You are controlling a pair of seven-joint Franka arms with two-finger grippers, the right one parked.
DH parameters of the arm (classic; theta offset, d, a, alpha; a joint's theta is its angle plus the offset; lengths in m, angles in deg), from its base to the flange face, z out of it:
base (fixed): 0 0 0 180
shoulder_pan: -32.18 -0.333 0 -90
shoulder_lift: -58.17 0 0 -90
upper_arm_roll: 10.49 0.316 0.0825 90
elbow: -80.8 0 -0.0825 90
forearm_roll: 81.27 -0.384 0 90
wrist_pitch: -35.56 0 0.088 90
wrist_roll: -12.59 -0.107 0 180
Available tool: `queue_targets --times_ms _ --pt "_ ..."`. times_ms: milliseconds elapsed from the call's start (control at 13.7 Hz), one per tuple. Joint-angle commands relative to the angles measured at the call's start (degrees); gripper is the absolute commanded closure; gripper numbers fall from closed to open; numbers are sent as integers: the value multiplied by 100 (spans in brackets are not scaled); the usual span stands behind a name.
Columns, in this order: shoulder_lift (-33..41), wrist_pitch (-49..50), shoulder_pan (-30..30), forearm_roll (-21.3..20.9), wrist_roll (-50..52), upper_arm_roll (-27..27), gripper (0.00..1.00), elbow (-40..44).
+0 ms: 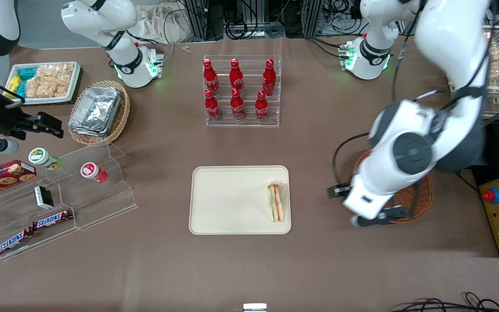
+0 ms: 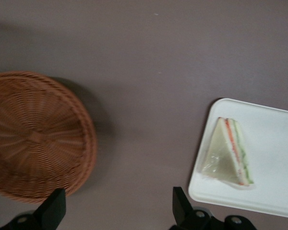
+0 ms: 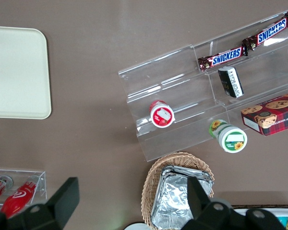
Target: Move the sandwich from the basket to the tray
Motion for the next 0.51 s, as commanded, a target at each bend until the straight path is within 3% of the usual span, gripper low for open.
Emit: queue_targets --times_ms 0,146,439 --pt "1075 -86 -480 137 -80 -86 0 -1133" --pt "1295 -43 -736 346 -508 -86 0 -1161" --pt "2322 -393 -1096 856 -1212 -42 0 -2239"
